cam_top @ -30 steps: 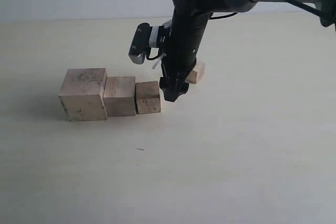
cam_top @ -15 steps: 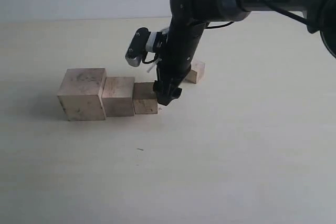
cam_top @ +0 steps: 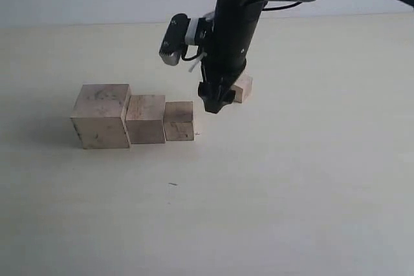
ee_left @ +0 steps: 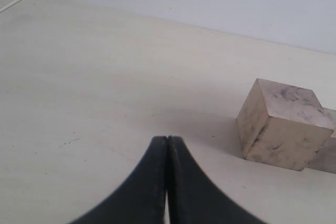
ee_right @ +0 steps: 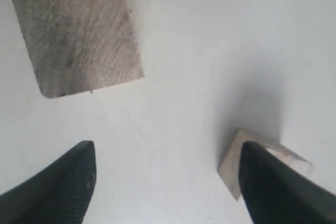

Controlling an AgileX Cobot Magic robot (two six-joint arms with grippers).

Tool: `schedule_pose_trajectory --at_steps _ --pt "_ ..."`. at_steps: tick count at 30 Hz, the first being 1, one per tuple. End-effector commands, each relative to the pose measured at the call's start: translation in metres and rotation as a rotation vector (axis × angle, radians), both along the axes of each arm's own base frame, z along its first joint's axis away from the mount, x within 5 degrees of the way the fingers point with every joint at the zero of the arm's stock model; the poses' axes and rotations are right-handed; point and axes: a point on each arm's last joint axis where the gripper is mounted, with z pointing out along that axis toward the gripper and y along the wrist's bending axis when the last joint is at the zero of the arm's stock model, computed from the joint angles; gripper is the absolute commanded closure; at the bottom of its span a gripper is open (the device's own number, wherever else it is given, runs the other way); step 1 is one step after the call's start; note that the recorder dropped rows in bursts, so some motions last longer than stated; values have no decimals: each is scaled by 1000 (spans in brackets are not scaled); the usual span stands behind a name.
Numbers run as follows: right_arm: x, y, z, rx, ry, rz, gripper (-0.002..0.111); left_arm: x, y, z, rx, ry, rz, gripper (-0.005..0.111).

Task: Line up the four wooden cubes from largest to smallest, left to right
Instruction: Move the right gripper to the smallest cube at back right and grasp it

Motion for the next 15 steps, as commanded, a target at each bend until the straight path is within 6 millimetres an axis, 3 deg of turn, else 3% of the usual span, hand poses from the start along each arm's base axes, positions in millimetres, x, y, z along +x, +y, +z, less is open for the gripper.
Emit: schedule_pose_trajectory --at_steps 1,10,15 --pt "9 -12 24 -3 -103 -110 37 0 -1 2 -2 -19 -7 107" --pt "53 -63 27 61 -150 -455 37 0 -1 2 -2 -19 -7 107" --pt "60 -67 27 223 -46 -580 37 0 -1 2 -2 -19 -7 107"
